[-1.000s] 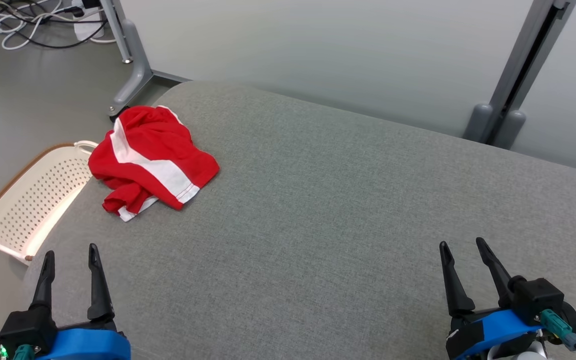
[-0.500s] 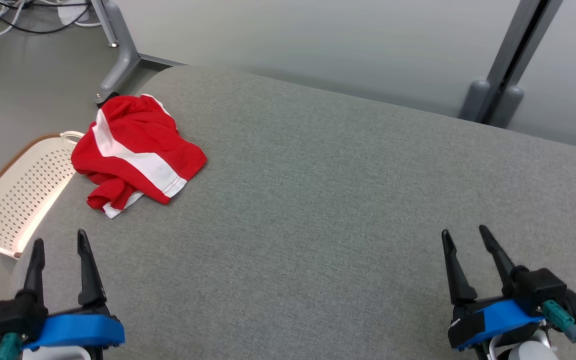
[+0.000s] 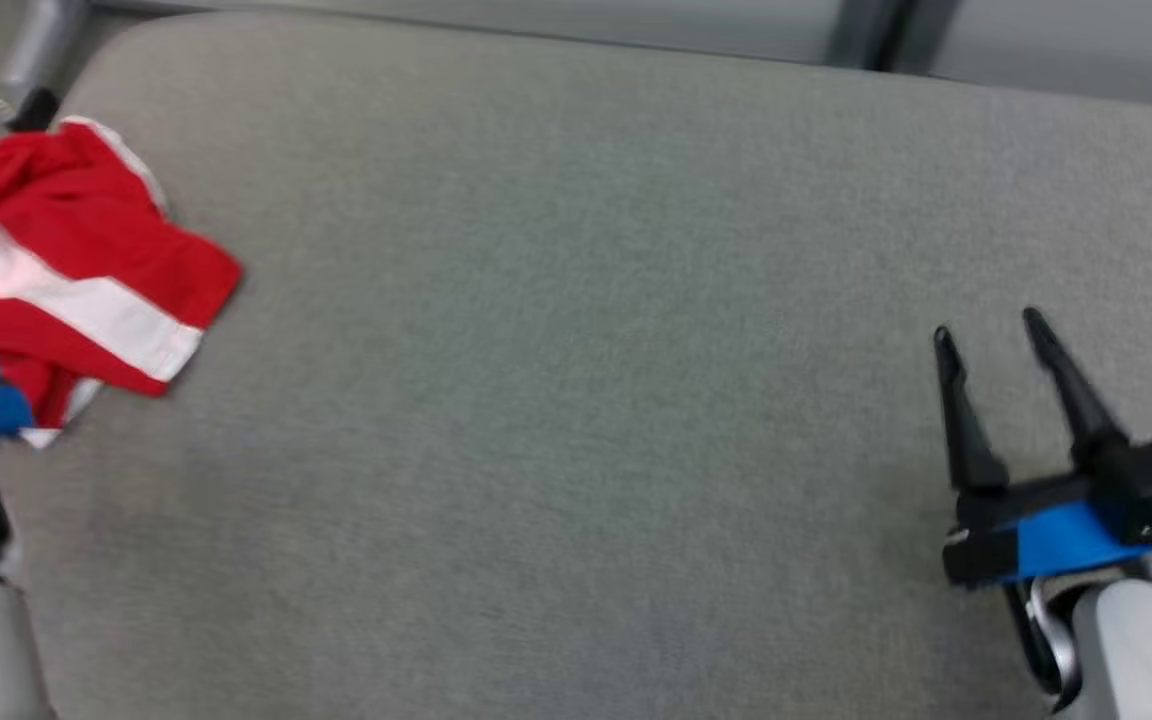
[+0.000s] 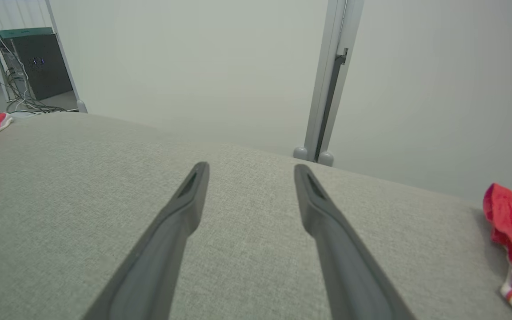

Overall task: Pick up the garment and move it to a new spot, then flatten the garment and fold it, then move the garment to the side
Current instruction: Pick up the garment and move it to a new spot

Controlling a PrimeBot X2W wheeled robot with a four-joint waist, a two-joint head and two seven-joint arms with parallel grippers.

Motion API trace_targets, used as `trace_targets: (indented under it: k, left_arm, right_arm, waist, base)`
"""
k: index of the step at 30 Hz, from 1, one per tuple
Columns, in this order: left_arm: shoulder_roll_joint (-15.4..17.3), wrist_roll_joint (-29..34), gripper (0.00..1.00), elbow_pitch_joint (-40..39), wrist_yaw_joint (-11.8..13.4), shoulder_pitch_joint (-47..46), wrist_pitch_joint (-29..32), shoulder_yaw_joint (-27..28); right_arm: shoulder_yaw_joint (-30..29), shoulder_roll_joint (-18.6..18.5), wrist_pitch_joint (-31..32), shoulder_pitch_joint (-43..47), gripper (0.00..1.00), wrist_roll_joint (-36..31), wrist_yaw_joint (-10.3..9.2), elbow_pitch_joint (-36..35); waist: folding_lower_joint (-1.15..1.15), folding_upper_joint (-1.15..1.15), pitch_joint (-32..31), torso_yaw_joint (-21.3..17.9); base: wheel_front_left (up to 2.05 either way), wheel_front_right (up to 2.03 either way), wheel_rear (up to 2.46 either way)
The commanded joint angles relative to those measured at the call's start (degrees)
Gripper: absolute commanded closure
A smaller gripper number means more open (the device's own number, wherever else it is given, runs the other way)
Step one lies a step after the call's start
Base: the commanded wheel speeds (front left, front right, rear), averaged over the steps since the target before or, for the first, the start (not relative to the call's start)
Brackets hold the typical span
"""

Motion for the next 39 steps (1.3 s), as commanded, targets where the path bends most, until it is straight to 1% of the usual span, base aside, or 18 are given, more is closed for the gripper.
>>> trace_targets:
  k: [1,4,6,11,15,19,20,24,27,34,35,36,38,39]
  left_arm:
    - [1.12,-0.55,0.00,1.29,-0.31,-3.09,-0.15,0.68]
    - [3.21,-0.88,0.00,4.44,-0.48,-8.16,-0.15,1.49]
    - [5.06,-1.29,0.00,7.83,-0.68,-11.62,-0.15,2.19]
    - [8.11,-1.79,0.00,16.59,-0.84,-17.67,-0.15,3.56]
    - [10.44,-1.92,0.00,25.72,-0.73,-21.82,-0.15,4.16]
    - [12.61,-1.63,0.00,35.27,-0.59,-25.17,-0.14,3.83]
    - [12.61,-1.63,0.00,35.27,-0.59,-25.17,-0.14,3.83]
    - [13.64,-1.38,0.00,43.34,-0.71,-27.58,1.19,2.65]
    - [13.66,-1.19,0.00,47.84,-0.98,-28.63,3.06,1.34]
    - [12.42,-2.11,0.00,51.98,-1.37,-29.39,6.95,-0.76]
    - [12.30,-2.32,0.93,52.22,-1.40,-29.50,7.40,-0.99]
    - [11.99,-2.66,1.00,52.48,-1.41,-29.49,8.16,-1.28]
    - [11.85,-3.11,1.00,52.87,-1.41,-29.27,9.13,-1.99]
    - [12.44,-3.20,1.00,52.77,-1.20,-28.91,8.14,-2.88]
  right_arm:
    - [-0.12,-0.92,0.44,-1.37,0.00,-0.53,0.01,-1.75]
    - [-1.00,-2.03,1.59,-1.62,0.00,-1.31,0.01,-5.17]
    - [-1.78,-2.85,2.47,-1.02,0.00,-1.94,0.01,-7.96]
    - [-3.95,-4.50,4.88,0.26,0.00,-2.74,0.01,-14.85]
    - [-4.47,-4.91,6.50,1.15,0.00,-3.11,0.01,-19.80]
    - [-4.76,-5.22,7.64,1.73,0.00,-3.04,0.01,-23.07]
    - [-4.76,-5.22,7.64,1.73,0.00,-3.04,0.01,-23.07]
    - [-5.35,-5.60,8.43,2.18,0.00,-2.81,0.01,-24.53]
    - [-5.58,-5.63,8.68,2.46,0.00,-2.79,0.01,-25.32]
    - [-5.56,-5.89,9.52,2.44,0.00,-2.78,0.01,-26.19]
    - [-5.48,-5.90,9.58,2.27,0.00,-2.75,0.01,-26.18]
    - [-5.34,-5.86,9.56,2.08,0.00,-2.72,0.01,-26.14]
    - [-5.09,-5.55,9.51,1.90,0.00,-2.74,0.01,-25.97]
    - [-5.04,-5.17,9.13,1.80,0.00,-2.29,0.01,-25.62]
  waist:
    - [-0.01,-0.01,2.52,-0.83]
    - [-0.01,-0.01,6.07,-2.37]
    - [-0.01,-0.01,8.25,-3.38]
    - [-0.01,-0.01,12.66,-5.70]
    - [-0.01,-0.01,15.05,-7.13]
    - [-0.01,-0.01,16.49,-8.05]
    - [-0.01,-0.01,16.49,-8.05]
    - [-0.01,-0.01,17.31,-8.37]
    - [-0.01,-0.01,17.68,-8.39]
    - [-0.01,-0.01,18.19,-8.37]
    - [-0.01,-0.01,18.19,-8.40]
    - [-0.01,-0.01,18.15,-8.48]
    - [-0.01,-0.01,17.88,-8.63]
    - [-0.01,-0.01,17.45,-8.79]
  base:
    - [0.00,0.00,0.00]
    - [0.00,0.00,0.00]
    - [0.00,0.00,0.00]
    - [0.00,0.00,0.00]
    - [0.00,0.00,0.00]
    - [0.00,0.00,0.00]
    - [0.00,0.00,0.00]
    - [0.00,0.00,0.00]
    - [0.00,0.00,0.00]
    - [0.00,0.00,0.00]
    - [0.00,0.00,0.00]
    - [0.00,0.00,0.00]
    - [0.00,0.00,0.00]
    - [0.00,0.00,0.00]
